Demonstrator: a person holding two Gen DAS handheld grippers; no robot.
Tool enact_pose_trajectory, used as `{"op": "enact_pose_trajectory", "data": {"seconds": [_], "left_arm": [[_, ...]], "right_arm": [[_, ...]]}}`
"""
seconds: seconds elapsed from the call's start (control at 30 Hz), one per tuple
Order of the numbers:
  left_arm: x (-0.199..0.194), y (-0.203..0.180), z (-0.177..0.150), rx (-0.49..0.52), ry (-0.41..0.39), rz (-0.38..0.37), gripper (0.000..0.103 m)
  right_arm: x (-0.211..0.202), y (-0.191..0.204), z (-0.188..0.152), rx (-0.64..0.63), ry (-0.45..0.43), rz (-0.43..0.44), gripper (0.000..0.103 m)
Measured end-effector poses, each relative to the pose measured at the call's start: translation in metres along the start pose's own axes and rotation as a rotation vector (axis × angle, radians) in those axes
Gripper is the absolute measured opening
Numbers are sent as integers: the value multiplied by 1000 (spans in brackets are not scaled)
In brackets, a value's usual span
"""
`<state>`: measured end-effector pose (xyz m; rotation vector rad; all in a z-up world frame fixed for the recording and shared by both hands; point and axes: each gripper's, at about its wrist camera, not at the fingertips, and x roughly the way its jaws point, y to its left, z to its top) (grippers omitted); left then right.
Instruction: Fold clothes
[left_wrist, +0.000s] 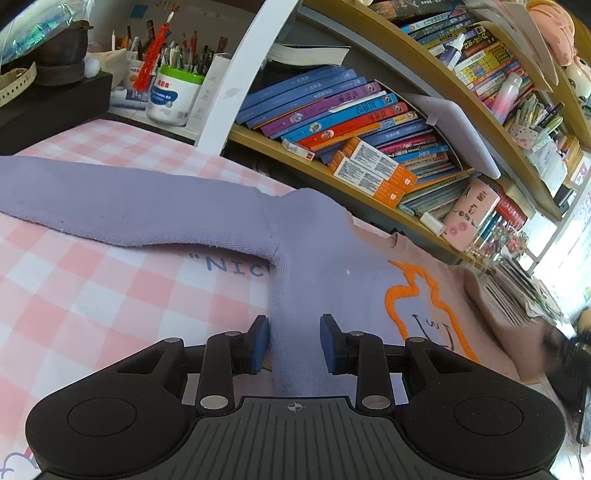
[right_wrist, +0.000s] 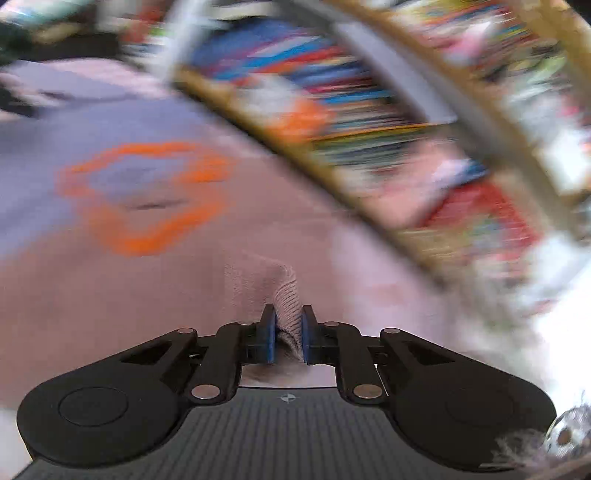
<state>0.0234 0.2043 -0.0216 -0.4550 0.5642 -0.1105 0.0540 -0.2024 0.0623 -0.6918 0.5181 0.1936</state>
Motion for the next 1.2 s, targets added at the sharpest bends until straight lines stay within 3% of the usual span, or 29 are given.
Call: {"op": "enact_pose_trajectory", "data": {"seconds": [0.17, 0.23, 0.3, 0.33, 0.37, 0.77, 1.1, 1.2], "left_arm": [[-1, 0, 0, -2, 0, -2, 30], [0, 0, 0, -1, 1, -1, 30], [0, 0, -1, 0, 1, 0, 30], [0, 0, -1, 0, 1, 0, 30], [0, 0, -1, 1, 1, 0, 30], [0, -3, -1, 11, 2, 8, 30], [15, -11, 9, 12, 2, 51, 29], [33, -5, 23, -39, 4, 61, 24]], "right_arm": [[57, -81, 4, 25, 102, -428, 12], [79, -107, -7, 43, 139, -507, 12], [99, -121, -17, 72, 175, -535, 25], [106, -123, -21, 82, 185, -556, 46], [108, -119, -22, 109, 183, -519, 57], [99, -20, -21, 513, 82, 307, 51], [108, -32, -55, 727, -1, 460, 52], [109, -34, -56, 744, -12, 484, 49]]}}
